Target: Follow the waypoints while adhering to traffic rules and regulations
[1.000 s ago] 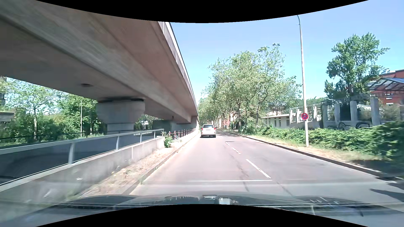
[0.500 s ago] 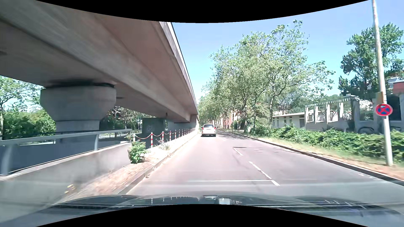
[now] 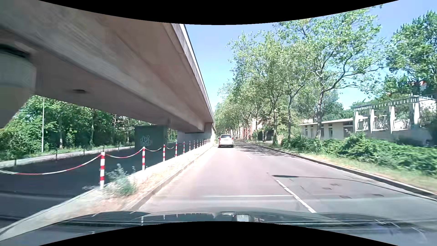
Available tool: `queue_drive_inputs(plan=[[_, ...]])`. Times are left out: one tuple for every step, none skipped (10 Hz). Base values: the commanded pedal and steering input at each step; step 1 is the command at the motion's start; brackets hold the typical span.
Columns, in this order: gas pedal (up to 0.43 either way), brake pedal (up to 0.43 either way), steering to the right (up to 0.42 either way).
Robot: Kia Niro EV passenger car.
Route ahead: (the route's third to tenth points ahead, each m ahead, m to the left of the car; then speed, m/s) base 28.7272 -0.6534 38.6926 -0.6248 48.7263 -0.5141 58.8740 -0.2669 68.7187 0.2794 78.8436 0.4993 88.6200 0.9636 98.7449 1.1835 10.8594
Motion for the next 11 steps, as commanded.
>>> queue_drive_inputs(plan=[[0.157, 0.0, -0.002], [0.157, 0.0, -0.001], [0.157, 0.0, 0.0], [0.15, 0.0, 0.0], [0.15, 0.0, 0.0], [0.15, 0.0, 0.0], [0.15, 0.0, 0.0], [0.15, 0.0, 0.0], [0.15, 0.0, 0.0], [0.15, 0.0, 0.0], [0.15, 0.0, -0.001]])
